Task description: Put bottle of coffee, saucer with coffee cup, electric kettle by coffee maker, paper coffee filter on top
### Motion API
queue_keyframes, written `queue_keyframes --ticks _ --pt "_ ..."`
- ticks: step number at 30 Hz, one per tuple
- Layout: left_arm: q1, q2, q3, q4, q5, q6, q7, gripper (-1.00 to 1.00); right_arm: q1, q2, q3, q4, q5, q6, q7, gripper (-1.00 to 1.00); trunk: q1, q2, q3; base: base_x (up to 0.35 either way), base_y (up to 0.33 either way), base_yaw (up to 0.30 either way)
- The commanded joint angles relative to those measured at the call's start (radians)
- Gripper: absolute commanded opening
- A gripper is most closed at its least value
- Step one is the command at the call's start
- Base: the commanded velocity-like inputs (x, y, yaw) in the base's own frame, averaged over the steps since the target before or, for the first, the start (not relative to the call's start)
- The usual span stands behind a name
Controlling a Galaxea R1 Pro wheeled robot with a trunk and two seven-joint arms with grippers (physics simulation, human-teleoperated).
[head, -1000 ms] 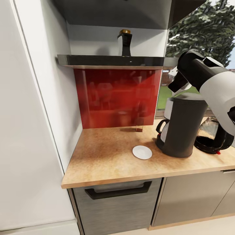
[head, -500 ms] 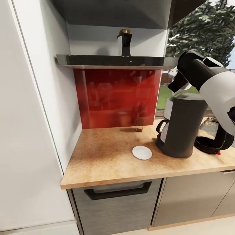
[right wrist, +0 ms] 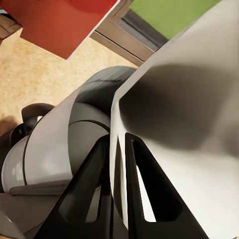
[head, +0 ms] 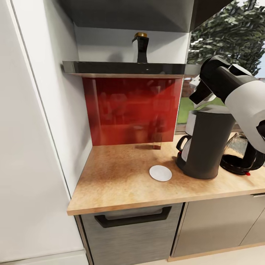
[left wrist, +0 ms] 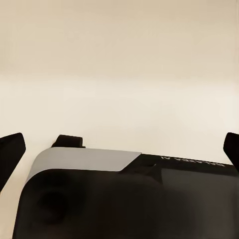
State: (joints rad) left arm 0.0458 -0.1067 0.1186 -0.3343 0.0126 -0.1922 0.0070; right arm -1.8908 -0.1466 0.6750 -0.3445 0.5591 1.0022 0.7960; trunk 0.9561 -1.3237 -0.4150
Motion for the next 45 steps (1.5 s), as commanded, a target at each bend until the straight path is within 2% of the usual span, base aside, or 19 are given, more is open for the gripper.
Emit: queue_keyframes --ticks 1,8,10,15,45 --pt "0.000 -0.001 0.003 -0.002 0.001 -0.001 0.001 1.00 -0.001 -0.001 0.003 -0.002 0.007 0.003 0.009 -1.00 0.000 -0.001 -0.001 0.002 0.000 0.000" --pt "0.000 -0.001 0.002 -0.002 0.001 -0.001 0.001 1.00 -0.001 -0.001 0.004 0.004 0.007 0.003 0.009 -1.00 0.000 -0.001 -0.001 0.000 0.000 0.000" --pt "0.000 -0.001 0.002 -0.001 0.001 -0.001 0.000 1.00 -0.001 -0.001 0.023 0.020 0.007 0.003 0.009 -1.00 0.000 -0.001 -0.001 0.000 0.000 0.000" --pt "0.000 -0.001 0.003 -0.001 0.001 -0.001 0.001 1.00 -0.001 -0.001 0.038 0.027 0.007 0.003 0.009 -1.00 0.000 -0.001 -0.001 0.000 0.000 0.000" --pt "0.000 -0.001 0.003 -0.002 0.001 -0.001 0.001 1.00 -0.001 -0.001 0.043 0.032 0.007 0.001 0.009 -1.00 0.000 -0.001 -0.001 0.029 0.009 0.000"
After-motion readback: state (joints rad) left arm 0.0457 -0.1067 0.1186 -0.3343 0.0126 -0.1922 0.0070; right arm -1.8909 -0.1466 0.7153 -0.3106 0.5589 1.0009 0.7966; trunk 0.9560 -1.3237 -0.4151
